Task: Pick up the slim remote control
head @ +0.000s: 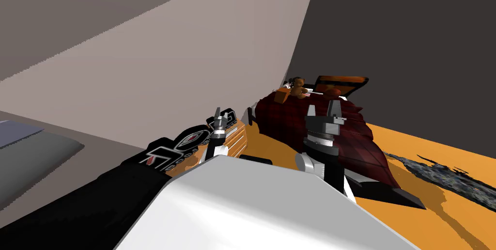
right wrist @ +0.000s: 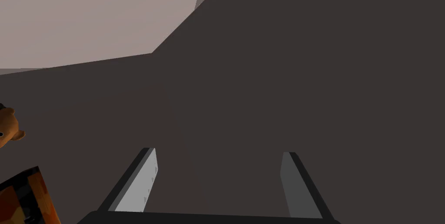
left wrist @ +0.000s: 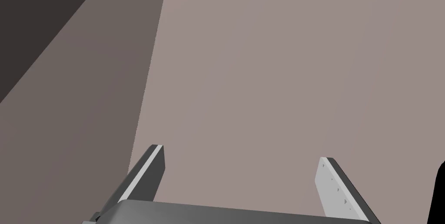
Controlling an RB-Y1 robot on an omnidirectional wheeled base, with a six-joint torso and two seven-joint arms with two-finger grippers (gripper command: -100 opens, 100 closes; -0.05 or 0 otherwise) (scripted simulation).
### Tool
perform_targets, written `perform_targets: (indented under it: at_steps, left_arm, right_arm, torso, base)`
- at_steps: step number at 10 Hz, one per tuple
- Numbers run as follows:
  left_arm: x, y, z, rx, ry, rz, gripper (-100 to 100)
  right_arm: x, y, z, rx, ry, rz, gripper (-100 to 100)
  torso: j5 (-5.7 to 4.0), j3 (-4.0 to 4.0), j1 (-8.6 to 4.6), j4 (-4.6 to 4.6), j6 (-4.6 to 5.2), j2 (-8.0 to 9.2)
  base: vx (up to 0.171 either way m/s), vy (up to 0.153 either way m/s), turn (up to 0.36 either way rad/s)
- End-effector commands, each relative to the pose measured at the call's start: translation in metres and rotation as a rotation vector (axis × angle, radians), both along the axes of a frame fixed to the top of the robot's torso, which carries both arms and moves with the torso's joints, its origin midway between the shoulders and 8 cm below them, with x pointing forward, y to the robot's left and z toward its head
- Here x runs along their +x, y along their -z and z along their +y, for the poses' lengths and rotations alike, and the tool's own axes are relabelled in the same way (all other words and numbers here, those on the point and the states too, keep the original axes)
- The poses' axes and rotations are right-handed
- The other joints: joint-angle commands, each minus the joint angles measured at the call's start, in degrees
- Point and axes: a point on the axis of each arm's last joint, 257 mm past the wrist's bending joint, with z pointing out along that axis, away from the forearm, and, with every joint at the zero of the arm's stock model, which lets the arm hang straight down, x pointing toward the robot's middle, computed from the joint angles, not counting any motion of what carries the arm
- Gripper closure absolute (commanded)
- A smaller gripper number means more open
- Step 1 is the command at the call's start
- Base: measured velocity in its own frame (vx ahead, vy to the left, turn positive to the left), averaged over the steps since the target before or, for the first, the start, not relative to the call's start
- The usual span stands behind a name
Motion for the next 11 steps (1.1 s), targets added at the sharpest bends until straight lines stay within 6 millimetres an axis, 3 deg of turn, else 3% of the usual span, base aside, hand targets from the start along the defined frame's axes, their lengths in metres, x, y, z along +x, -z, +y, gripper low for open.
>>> perform_targets:
  at_steps: [1,5,10,11]
  left_arm:
    - [-0.001,0.004,0.003,0.025,0.012,0.017,-100]
    - [-0.005,0.022,0.030,0.055,0.014,0.099,-100]
    - [-0.020,0.062,0.102,-0.027,-0.064,0.261,-100]
    - [-0.020,0.062,0.103,-0.026,-0.067,0.266,-100]
  right_arm:
    - [0.000,0.000,0.000,0.000,0.000,0.000,0]
    - [0.000,0.000,0.000,0.000,0.000,0.000,0]
    - [0.000,0.000,0.000,0.000,0.000,0.000,0]
    - [0.000,0.000,0.000,0.000,0.000,0.000,0]
  torso:
    - [0.00,0.00,0.00,0.00,0.00,0.00]
    - [-0.06,-0.05,-0.29,-0.02,-0.01,-0.09]
    - [-0.10,-0.09,-0.46,-0.04,-0.01,-0.15]
    - [-0.11,-0.11,-0.51,-0.04,-0.02,-0.20]
  base:
    - [0.005,-0.020,0.051]
    - [0.029,-0.074,0.094]
    - [0.044,-0.120,0.144]
    - [0.042,-0.104,0.065]
